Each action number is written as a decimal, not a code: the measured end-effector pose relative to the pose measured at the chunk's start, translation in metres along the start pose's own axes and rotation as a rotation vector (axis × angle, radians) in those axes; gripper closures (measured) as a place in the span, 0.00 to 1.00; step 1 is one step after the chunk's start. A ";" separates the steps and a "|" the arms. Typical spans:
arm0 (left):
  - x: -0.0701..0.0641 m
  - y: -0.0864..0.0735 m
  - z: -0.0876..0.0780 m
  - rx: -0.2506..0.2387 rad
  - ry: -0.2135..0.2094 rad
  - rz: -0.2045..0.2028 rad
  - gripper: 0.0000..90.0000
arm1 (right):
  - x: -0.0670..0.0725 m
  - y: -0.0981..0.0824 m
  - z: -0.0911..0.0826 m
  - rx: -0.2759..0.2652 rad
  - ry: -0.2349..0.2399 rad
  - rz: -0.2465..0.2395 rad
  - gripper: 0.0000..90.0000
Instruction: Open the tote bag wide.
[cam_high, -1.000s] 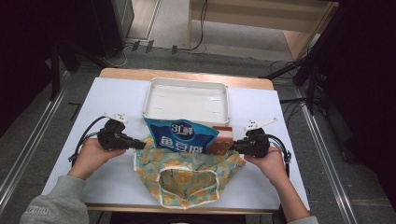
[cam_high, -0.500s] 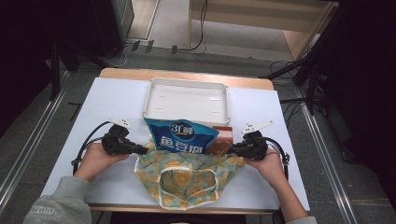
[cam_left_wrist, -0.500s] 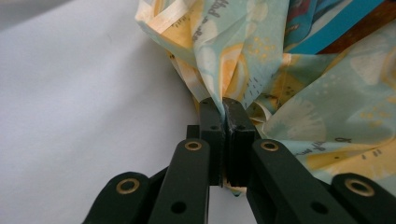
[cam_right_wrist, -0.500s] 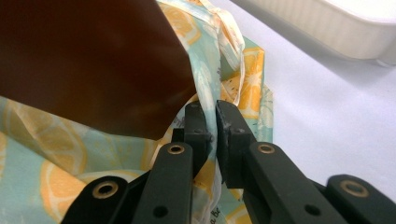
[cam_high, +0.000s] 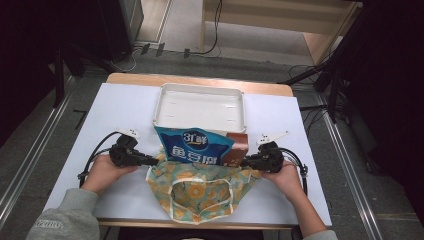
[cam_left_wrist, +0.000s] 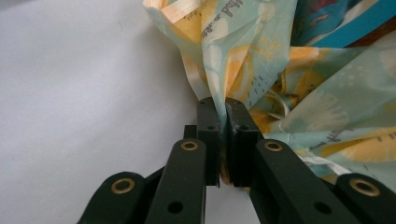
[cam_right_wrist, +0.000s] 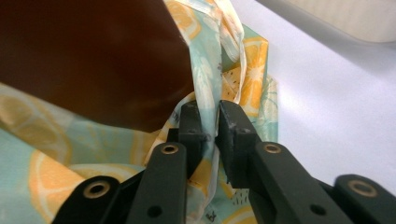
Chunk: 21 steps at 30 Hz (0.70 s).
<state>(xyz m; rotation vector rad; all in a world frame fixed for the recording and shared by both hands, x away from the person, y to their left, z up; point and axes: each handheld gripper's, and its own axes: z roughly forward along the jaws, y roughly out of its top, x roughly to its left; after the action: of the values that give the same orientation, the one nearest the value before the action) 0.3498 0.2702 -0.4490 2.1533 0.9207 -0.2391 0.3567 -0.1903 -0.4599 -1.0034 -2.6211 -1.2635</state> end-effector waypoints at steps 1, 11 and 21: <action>-0.001 0.000 -0.001 -0.004 -0.002 0.002 0.94 | 0.002 0.000 -0.002 0.001 -0.003 -0.005 0.86; -0.018 0.009 -0.024 -0.042 0.053 0.091 0.77 | 0.010 0.007 -0.027 -0.056 -0.020 -0.048 0.71; -0.037 0.025 -0.048 -0.075 0.055 0.154 0.64 | 0.023 0.023 -0.054 -0.095 -0.005 -0.092 0.54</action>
<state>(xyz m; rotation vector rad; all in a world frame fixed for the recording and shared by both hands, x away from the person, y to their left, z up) 0.3345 0.2739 -0.3852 2.1578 0.7773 -0.0682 0.3407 -0.2066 -0.4018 -0.9084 -2.6623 -1.4190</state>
